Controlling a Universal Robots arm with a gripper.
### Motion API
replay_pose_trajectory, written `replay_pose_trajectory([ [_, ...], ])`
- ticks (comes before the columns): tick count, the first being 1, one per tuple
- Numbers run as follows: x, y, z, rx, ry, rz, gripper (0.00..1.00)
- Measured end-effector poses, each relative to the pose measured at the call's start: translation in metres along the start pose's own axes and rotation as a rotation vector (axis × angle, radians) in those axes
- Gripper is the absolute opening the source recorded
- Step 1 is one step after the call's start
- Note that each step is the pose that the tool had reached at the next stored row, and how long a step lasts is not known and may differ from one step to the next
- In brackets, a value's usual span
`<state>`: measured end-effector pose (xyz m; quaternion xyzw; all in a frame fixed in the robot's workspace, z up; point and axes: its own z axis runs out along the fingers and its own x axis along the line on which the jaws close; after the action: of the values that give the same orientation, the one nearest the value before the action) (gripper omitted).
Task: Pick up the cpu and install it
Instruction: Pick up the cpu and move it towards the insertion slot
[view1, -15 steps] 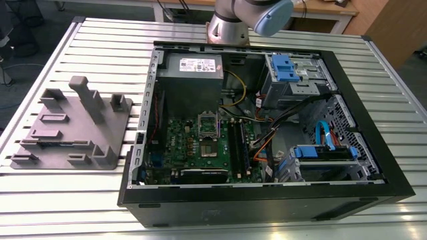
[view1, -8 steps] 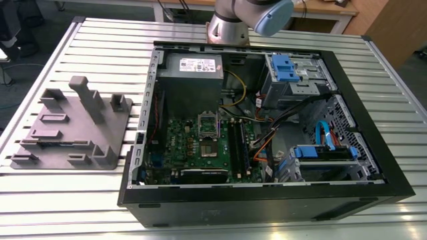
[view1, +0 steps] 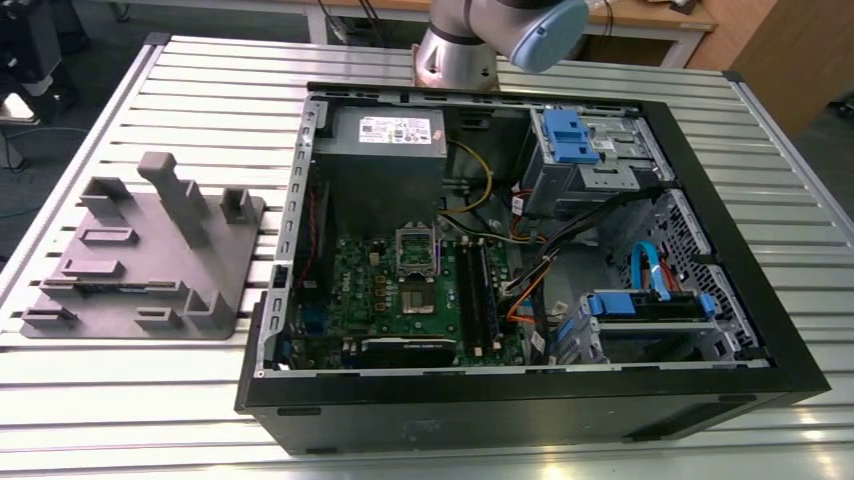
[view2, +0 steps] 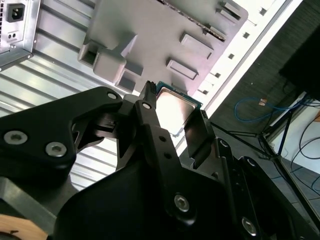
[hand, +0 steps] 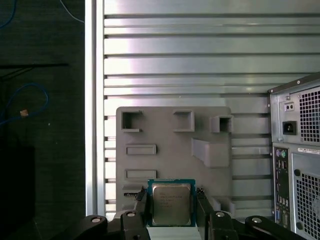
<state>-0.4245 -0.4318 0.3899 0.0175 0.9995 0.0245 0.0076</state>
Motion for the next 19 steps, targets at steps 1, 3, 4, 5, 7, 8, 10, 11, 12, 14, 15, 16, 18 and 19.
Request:
replay_pose_trajectory([
  [1, -0.0020, 0.0001, 0.0000, 0.0001, 0.0002, 0.000, 0.47],
  [3, -0.0064, 0.0002, 0.0001, 0.0001, 0.0002, 0.000, 0.47],
  [4, -0.0086, 0.0003, 0.0002, 0.0001, 0.0002, 0.000, 0.47],
  [5, -0.0107, 0.0004, 0.0003, 0.0000, 0.0002, 0.000, 0.47],
  [7, -0.0150, 0.0005, 0.0005, 0.0001, 0.0002, 0.000, 0.47],
  [8, -0.0171, 0.0006, 0.0005, 0.0002, 0.0004, 0.000, 0.47],
  [10, -0.0216, 0.0007, 0.0006, 0.0001, 0.0005, 0.000, 0.47],
  [11, -0.0240, 0.0008, 0.0007, 0.0001, 0.0004, 0.000, 0.47],
  [12, -0.0262, 0.0009, 0.0008, 0.0001, 0.0004, 0.000, 0.47],
  [14, -0.0306, 0.0010, 0.0010, 0.0001, 0.0005, 0.000, 0.47],
  [15, -0.0328, 0.0011, 0.0010, 0.0001, 0.0006, 0.000, 0.47],
  [16, -0.0350, 0.0012, 0.0010, 0.0001, 0.0006, 0.000, 0.47],
  [18, -0.0395, 0.0013, 0.0012, 0.0001, 0.0006, 0.000, 0.47],
  [19, -0.0419, 0.0014, 0.0013, 0.0001, 0.0006, 0.000, 0.47],
])
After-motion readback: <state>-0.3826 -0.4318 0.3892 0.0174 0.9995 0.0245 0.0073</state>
